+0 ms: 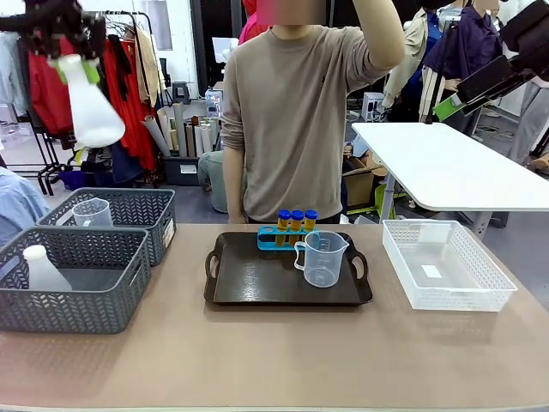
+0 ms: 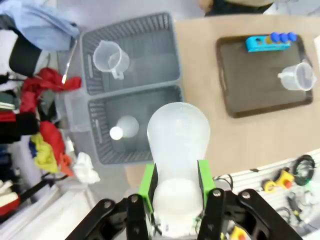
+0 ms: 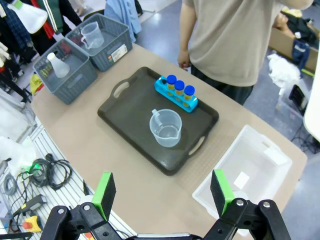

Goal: Prepare the laboratory tools.
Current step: Pick up one Small flask and place it on the Handle tray.

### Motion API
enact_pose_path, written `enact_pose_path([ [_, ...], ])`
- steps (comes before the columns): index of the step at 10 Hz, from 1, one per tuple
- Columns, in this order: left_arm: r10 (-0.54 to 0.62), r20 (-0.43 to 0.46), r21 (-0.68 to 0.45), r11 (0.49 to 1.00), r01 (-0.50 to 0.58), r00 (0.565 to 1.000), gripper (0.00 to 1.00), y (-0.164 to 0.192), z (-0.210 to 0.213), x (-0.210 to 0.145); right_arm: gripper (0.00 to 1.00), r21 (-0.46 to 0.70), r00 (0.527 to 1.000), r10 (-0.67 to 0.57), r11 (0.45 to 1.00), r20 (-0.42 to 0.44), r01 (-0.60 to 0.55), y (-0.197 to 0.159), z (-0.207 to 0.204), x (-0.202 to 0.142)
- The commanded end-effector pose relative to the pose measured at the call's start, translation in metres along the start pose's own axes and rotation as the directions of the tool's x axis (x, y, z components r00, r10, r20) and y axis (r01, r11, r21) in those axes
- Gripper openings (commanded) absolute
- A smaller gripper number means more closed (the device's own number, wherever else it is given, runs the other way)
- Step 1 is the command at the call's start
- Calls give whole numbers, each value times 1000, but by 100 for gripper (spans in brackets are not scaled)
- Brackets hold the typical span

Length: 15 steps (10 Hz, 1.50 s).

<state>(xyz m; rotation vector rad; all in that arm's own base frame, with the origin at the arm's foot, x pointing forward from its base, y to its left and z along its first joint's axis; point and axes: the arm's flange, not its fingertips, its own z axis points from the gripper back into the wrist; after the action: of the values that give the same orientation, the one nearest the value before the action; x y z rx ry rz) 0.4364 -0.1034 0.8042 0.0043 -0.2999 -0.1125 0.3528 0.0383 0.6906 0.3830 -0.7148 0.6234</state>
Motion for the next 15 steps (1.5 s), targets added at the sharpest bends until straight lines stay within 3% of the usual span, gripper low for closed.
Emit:
enact_pose_path([
  [1,-55,14,-2,998,55,998,0,-2,36,13,100,15,1000,4,1000,10,-4,0,0,0],
  [7,-55,21,-18,998,55,998,0,-8,41,2,100,15,1000,4,1000,10,-4,0,0,0],
  [9,-153,13,-75,985,154,988,0,-54,-31,-1,100,15,1000,4,1000,10,-4,0,0,0],
  [13,-297,-2,-156,943,293,955,0,-123,-87,5,100,15,1000,4,1000,10,-4,0,0,0],
  [15,-304,-21,-165,941,296,953,0,-127,-94,5,100,15,1000,4,1000,10,-4,0,0,0],
])
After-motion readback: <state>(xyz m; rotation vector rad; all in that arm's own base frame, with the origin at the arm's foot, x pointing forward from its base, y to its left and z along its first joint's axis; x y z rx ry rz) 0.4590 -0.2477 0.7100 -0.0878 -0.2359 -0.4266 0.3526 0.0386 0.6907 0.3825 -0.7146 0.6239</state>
